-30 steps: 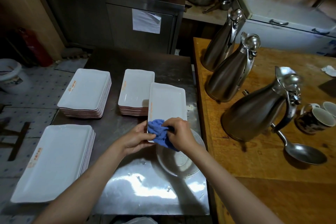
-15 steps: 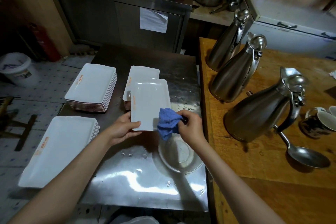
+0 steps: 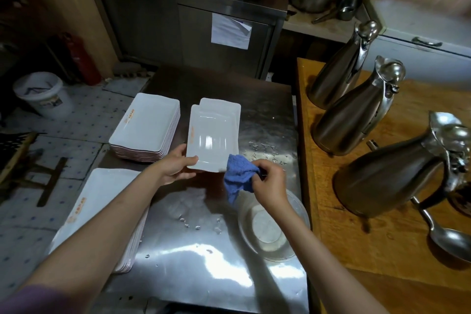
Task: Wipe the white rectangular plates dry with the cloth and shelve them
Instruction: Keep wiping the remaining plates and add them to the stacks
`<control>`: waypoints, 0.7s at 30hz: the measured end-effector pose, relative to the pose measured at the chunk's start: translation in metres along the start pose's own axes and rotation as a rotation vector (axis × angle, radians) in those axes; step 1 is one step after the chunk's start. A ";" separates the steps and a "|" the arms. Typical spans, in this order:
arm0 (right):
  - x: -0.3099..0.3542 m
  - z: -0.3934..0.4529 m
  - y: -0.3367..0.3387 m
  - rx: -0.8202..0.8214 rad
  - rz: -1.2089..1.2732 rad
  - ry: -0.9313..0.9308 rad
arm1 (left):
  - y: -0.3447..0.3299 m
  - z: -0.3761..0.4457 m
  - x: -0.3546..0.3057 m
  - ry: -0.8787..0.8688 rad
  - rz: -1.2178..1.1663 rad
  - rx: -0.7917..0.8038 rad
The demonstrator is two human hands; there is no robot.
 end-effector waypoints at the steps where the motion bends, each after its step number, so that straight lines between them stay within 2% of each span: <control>1: 0.000 0.003 -0.002 0.000 0.003 -0.005 | 0.001 0.002 -0.001 0.012 0.000 0.005; 7: 0.004 0.015 -0.009 -0.001 0.026 -0.035 | 0.009 0.018 -0.005 0.035 -0.034 -0.012; 21: -0.003 0.024 -0.013 -0.003 0.055 -0.078 | 0.010 0.030 -0.011 -0.068 -0.022 -0.059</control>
Point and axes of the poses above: each hand's wrist, its own z-axis towards the middle knuckle, its own y-axis out of the back of the hand, x = y × z, the point moved 8 cm from there along z, towards the middle knuckle, and after that the axes turned 15 degrees about -z, right-handed, at the moved point
